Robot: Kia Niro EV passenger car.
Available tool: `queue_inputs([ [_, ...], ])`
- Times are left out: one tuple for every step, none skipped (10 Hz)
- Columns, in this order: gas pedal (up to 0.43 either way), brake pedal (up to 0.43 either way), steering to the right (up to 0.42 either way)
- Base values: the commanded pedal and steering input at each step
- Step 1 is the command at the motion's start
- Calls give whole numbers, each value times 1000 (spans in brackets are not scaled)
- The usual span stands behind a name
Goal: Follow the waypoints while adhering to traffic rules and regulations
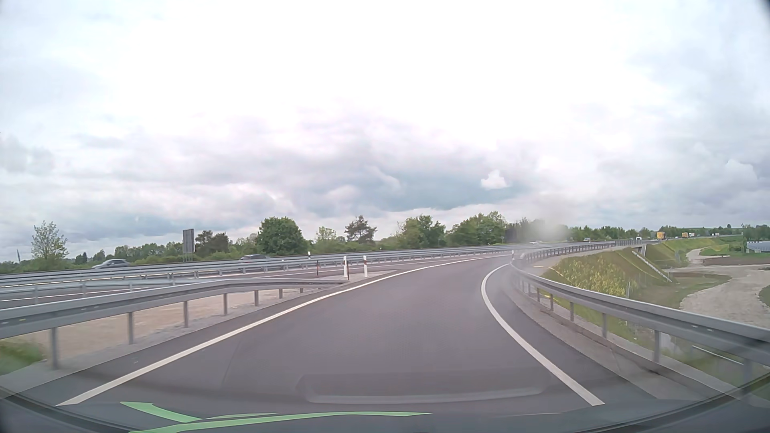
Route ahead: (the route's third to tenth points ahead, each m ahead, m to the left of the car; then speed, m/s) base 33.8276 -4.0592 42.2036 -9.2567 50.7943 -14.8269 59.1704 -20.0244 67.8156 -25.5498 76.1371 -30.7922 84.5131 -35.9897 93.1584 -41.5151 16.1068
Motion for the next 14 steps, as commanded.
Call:
queue_inputs([
  [220,0,50],
  [228,0,49],
  [240,0,49],
  [248,0,49],
  [268,0,49],
  [268,0,49],
  [287,0,49],
  [287,0,49],
  [299,0,49],
  [299,0,49],
  [311,0,49],
  [350,0,50],
  [350,0,53],
  [350,0,56],
])
